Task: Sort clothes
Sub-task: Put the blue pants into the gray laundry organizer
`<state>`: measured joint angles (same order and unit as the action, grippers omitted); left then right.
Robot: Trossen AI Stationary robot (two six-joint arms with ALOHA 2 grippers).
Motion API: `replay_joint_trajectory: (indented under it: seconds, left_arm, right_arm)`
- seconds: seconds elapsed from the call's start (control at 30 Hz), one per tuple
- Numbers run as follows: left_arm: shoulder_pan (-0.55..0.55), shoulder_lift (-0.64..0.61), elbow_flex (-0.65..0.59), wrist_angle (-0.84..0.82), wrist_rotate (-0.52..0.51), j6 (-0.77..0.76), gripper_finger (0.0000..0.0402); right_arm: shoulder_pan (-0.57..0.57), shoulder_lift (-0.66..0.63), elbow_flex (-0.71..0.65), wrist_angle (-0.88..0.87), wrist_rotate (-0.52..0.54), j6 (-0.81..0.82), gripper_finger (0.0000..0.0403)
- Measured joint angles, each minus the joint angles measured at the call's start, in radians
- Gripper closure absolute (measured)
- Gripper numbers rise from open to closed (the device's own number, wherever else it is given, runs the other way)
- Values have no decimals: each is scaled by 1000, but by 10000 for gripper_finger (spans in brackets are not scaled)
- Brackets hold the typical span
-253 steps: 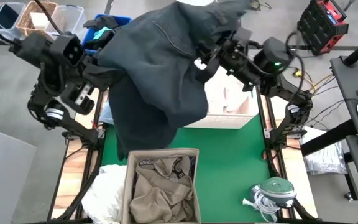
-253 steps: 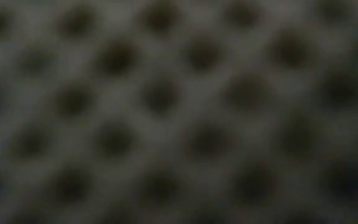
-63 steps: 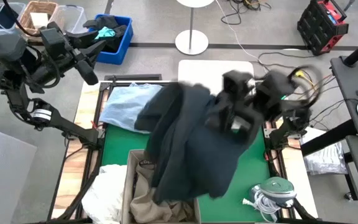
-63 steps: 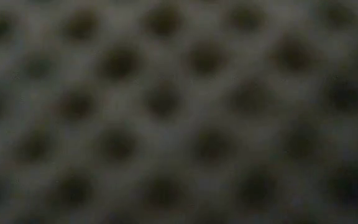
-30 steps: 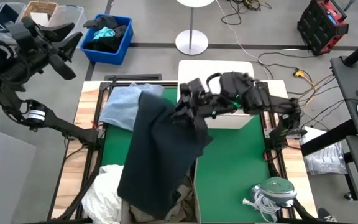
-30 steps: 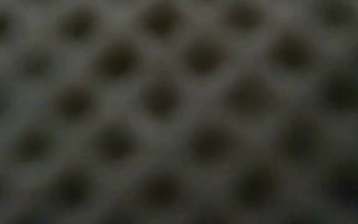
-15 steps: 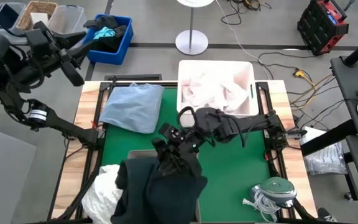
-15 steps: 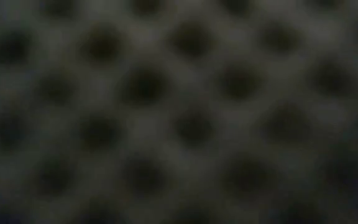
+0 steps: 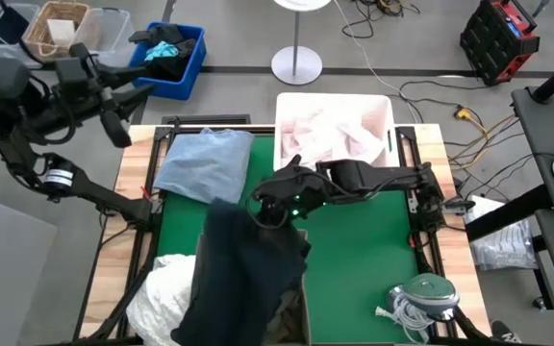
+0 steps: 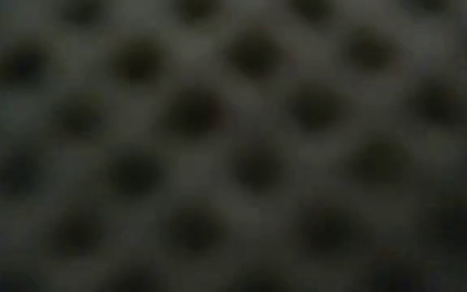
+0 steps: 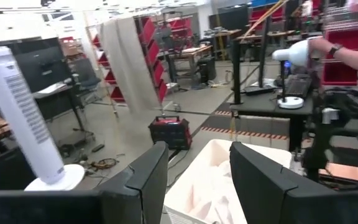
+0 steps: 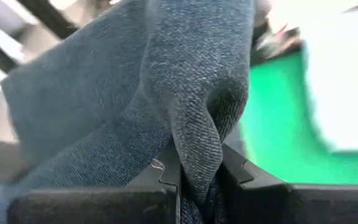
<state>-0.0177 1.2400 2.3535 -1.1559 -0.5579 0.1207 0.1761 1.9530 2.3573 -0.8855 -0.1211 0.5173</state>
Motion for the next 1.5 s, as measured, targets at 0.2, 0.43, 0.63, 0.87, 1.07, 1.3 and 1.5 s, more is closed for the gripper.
replay_joint_trajectory:
  seconds: [0.2,0.43,0.63,0.87,1.07,1.3,1.5]
  left_arm:
    - [0,-10,0,-16,52,-14,248]
    - [0,-38,-6,-144,740,-97,250]
    - [-7,-32,-116,-128,984,-101,296]
    - [-83,-15,-323,17,991,-39,393]
    - [-295,-21,-464,294,878,-100,401]
    - [-540,-26,-675,374,480,-151,401]
    - [-555,-39,-817,433,371,-328,401]
  right_arm:
    - [3,-47,-3,-33,261,-285,366]
    - [-31,-151,-2,-55,325,-381,366]
    - [-39,-174,-2,-36,328,-385,366]
    - [-39,-160,-2,-12,332,-376,366]
    - [-39,-153,-2,-11,333,-352,366]
    - [-39,-152,-2,43,378,-377,366]
    - [-39,-154,-2,84,336,-387,366]
